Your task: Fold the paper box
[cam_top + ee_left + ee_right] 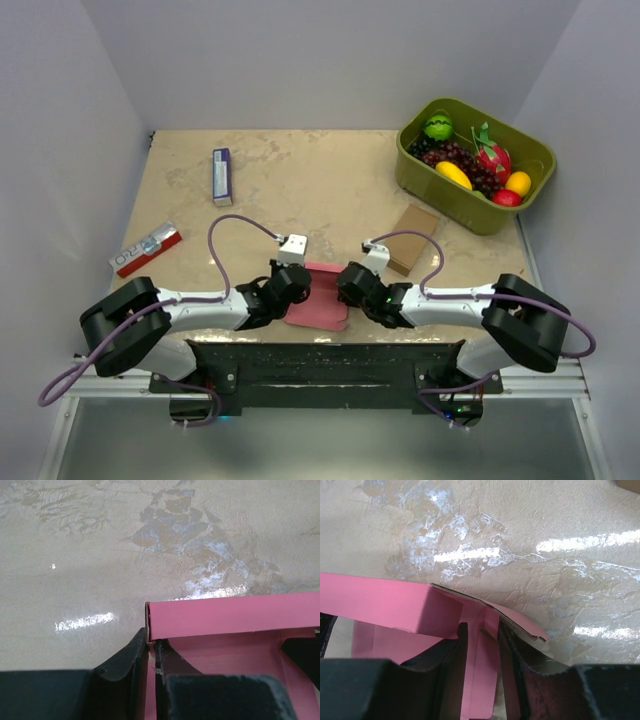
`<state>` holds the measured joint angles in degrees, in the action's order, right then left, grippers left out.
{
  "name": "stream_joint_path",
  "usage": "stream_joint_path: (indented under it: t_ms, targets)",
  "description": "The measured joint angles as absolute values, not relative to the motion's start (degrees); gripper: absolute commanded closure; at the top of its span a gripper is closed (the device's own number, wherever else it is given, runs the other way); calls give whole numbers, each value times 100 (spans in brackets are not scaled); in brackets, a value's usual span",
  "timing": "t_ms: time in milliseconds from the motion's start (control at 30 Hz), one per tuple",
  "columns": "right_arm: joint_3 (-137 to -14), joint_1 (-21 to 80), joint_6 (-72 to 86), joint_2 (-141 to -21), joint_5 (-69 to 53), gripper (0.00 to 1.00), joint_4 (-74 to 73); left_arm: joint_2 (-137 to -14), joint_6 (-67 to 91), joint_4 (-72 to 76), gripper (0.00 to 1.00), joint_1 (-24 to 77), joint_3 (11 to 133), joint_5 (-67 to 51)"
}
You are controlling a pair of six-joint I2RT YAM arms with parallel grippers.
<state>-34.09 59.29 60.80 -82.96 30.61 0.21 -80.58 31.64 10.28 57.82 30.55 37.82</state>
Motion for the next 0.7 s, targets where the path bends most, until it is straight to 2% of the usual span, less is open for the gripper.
stream_joint_path:
  t_ms: [200, 700]
  targets:
    - [-3417, 5929, 5885, -8294, 3096, 75, 185, -8169, 3098, 1107, 100, 5780, 3122, 3771]
    - [-3789, 6075, 5492, -8984, 3461, 78, 464, -8265, 3083, 1151, 100, 5741, 3170, 3815]
